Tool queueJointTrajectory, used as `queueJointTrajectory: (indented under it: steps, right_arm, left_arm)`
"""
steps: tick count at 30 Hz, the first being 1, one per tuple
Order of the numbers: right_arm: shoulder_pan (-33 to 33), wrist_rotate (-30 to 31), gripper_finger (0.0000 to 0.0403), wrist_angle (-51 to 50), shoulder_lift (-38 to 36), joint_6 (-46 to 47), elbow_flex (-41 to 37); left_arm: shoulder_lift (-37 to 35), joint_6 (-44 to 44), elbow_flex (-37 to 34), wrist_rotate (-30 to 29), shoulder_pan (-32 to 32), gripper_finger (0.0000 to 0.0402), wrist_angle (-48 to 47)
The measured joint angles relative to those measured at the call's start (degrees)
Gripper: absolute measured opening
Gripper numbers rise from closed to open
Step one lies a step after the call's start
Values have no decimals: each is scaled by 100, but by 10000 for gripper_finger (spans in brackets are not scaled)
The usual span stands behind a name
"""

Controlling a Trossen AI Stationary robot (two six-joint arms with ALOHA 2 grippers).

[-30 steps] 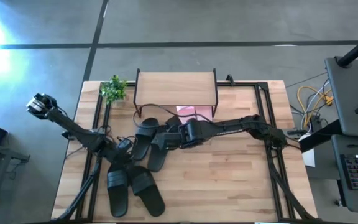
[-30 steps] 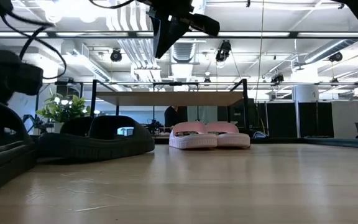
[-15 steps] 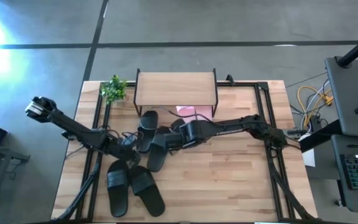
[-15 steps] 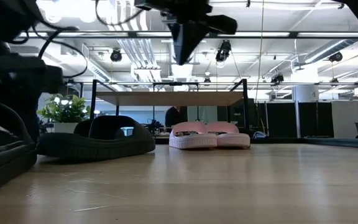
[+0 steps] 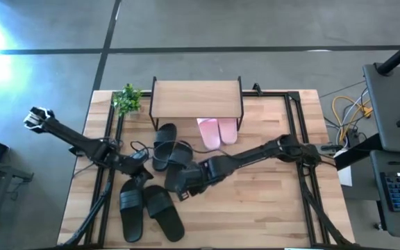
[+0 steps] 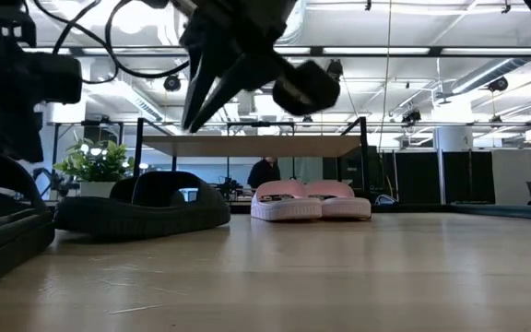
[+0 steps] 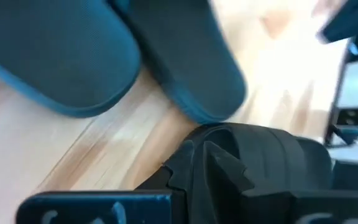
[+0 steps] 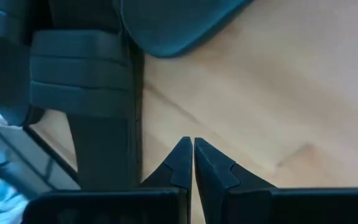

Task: Pick and place slides into the shelf
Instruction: Adjust the right black slipper under the shelf

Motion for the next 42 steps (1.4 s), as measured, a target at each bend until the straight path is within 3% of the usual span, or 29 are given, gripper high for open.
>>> queueJointTrajectory:
  steps: [10, 13, 18, 29, 33, 42]
  right_arm:
    - [107, 57, 9, 2665, 29, 1312, -1215]
    - [131, 478, 9, 2835, 114, 1597, -1337]
    - [156, 672, 9, 3234, 342, 1612, -1339]
    - [103, 1169, 9, 3090, 1181, 1506, -236]
    - [-1, 1485, 9, 2309, 1353, 1934, 171]
    - [-66, 2616, 9, 470, 1353, 1857, 792]
  left_arm:
    - [-851, 549, -9, 191, -542, 22, -23]
    - [-944, 551, -58, 241, -691, 22, -23]
    - [-985, 548, -149, 245, -774, 22, -10]
    - [-822, 941, -200, 261, -774, 22, -23]
    - [-805, 1004, -229, 262, -774, 22, -8]
    - [-763, 995, -286, 213, -774, 22, -19]
